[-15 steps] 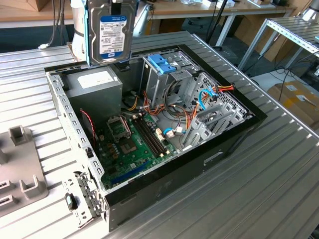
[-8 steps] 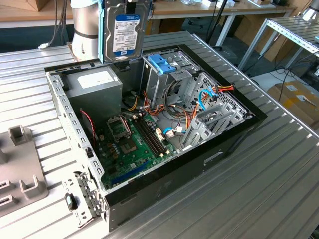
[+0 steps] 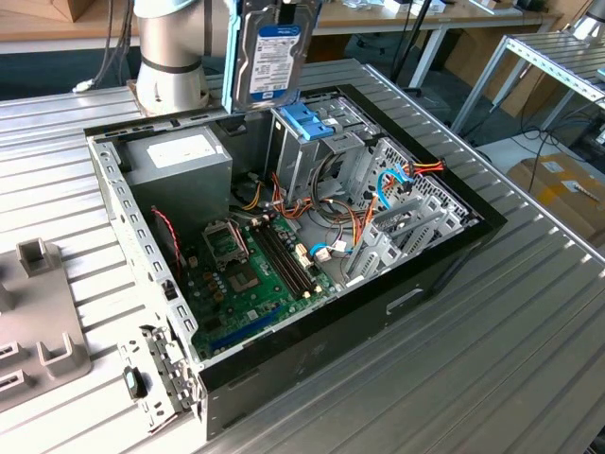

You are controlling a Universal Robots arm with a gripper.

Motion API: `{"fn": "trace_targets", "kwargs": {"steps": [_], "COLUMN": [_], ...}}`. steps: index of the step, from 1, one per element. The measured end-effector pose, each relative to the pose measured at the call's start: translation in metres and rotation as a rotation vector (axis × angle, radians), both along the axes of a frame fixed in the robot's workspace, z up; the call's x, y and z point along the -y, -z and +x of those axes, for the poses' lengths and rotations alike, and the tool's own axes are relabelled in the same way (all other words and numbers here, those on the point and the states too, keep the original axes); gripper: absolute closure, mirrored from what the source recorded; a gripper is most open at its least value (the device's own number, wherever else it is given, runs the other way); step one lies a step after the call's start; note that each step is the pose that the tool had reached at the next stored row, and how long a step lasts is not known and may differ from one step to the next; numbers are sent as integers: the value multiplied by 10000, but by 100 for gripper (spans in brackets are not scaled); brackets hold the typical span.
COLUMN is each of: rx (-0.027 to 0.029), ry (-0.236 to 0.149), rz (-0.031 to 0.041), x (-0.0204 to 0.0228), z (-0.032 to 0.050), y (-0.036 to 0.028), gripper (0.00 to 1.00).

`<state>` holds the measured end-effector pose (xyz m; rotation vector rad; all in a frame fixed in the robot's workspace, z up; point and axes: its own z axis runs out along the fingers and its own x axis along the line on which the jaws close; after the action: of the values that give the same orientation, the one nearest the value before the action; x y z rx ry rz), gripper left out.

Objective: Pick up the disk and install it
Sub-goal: 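Pick up the disk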

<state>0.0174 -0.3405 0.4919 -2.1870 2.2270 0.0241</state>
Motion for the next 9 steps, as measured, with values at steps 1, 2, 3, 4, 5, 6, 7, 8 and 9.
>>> {"fn": "trace_targets", "kwargs": {"steps": [1,2,3,4,5,6,7,8,9], "rx": [0,1,0,0,0,0,0,0,0], "ry": [-1,0,0,-1,-1,-1,-1,0,-1], "rz": [0,0,-1,-1,0,-1,-1,0,0], "x": [0,0,0,0,0,0,0,0,0], "z": [41,96,199,251,292,350,389,428,488], "y": [0,0,0,0,0,0,0,0,0], "gripper": [65,65,65,65,65,65,65,65,65]}}
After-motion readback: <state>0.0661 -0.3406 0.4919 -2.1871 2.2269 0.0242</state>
